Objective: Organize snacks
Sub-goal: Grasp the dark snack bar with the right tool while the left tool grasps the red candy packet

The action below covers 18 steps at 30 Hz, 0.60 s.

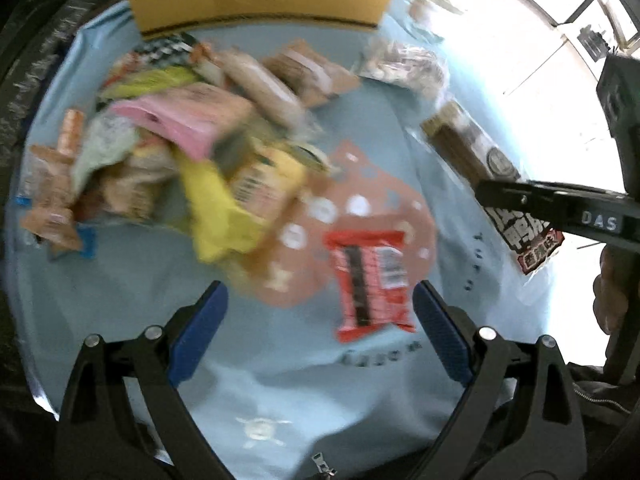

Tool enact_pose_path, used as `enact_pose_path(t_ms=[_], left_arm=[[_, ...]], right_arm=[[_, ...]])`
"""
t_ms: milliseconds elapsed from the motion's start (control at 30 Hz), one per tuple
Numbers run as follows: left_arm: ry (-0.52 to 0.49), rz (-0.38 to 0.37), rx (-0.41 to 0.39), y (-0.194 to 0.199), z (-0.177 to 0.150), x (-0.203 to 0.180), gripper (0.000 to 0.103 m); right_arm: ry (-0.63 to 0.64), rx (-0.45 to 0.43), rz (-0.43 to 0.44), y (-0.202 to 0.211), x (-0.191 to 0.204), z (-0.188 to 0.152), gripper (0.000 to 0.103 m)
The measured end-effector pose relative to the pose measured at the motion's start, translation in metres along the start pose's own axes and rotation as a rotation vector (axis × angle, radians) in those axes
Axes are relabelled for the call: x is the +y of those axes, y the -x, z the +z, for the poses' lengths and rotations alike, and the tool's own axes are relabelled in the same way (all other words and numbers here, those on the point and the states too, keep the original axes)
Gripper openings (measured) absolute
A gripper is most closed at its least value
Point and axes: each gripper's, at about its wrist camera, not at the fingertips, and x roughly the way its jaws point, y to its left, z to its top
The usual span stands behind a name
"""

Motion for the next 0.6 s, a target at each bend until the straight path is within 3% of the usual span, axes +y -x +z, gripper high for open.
enact_pose_path(t_ms=[67,167,267,367,400,433,600], left_arm=[[0.038,-0.011,0.033,-0.012,0.000,-0.008,0.091],[0.101,-0.034,0.088,-0.034,0.001,-0.017,0.075],[0.151,-0.011,0.128,-0.054,0.001,-0.026,0.071],[0.171,0.022,0.123,-0.063,0.003,-0.034,0.057],[0.164,0.054,0.114,-0.063,0.003,-0.037,0.046],[0.159,0.101,0.116,-0.063,0.004,-0.042,0.044],[0.149,0.164,0.070,-0.042,-0.005,-0.045,0.044]], right_arm=[[0.029,0.004,-0.001,0.005,-0.005,-0.003,0.028],[0.056,0.006,0.003,0.010,-0.014,-0.007,0.028],[0.076,0.010,0.009,0.015,-0.026,-0.010,0.028],[0.103,0.015,0.015,0.018,-0.032,-0.012,0.028],[0.112,0.016,0.017,0.018,-0.032,-0.013,0.028],[0.125,0.019,0.021,0.019,-0.032,-0.013,0.028],[0.183,0.003,0.044,0.021,-0.022,-0.011,0.028]])
